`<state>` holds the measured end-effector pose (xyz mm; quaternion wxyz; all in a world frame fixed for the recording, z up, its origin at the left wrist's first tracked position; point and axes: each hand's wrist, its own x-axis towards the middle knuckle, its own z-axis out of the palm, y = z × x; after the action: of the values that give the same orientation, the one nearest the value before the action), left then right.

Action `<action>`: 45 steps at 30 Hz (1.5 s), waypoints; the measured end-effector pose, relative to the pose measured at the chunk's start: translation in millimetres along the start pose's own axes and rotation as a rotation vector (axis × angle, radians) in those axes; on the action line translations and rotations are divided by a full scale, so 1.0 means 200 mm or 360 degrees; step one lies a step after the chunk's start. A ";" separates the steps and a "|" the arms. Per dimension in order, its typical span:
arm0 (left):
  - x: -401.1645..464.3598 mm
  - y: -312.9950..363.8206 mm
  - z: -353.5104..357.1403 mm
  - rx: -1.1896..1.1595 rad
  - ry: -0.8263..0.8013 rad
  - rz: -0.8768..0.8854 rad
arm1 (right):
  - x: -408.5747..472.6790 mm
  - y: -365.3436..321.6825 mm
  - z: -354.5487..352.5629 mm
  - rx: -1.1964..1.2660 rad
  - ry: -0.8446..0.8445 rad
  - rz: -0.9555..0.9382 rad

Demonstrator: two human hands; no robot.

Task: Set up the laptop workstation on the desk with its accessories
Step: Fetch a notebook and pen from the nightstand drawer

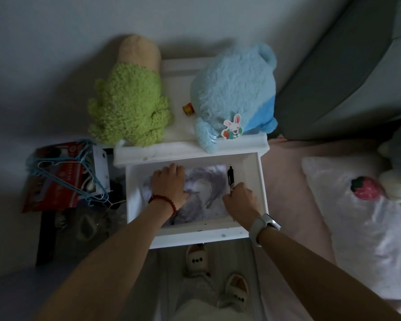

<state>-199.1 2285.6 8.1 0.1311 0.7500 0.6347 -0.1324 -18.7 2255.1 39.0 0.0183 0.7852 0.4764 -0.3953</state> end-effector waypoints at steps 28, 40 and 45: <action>-0.68 0.12 -0.42 -0.0089 0.0556 0.0787 | -0.48 -0.02 -0.31 0.0429 -0.0125 -0.0919; -0.67 0.00 -0.54 0.0032 0.1093 0.0127 | -0.53 0.17 -0.18 -0.0604 0.0508 -0.1135; -0.65 -0.05 -0.62 0.0107 0.1235 -0.0013 | -0.47 0.19 -0.07 -0.1612 0.0215 -0.1954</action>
<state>-225.9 2213.6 171.5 -0.1439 0.7456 0.6354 0.1400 -3.9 2172.2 95.1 0.1230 0.3011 0.9454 -0.0220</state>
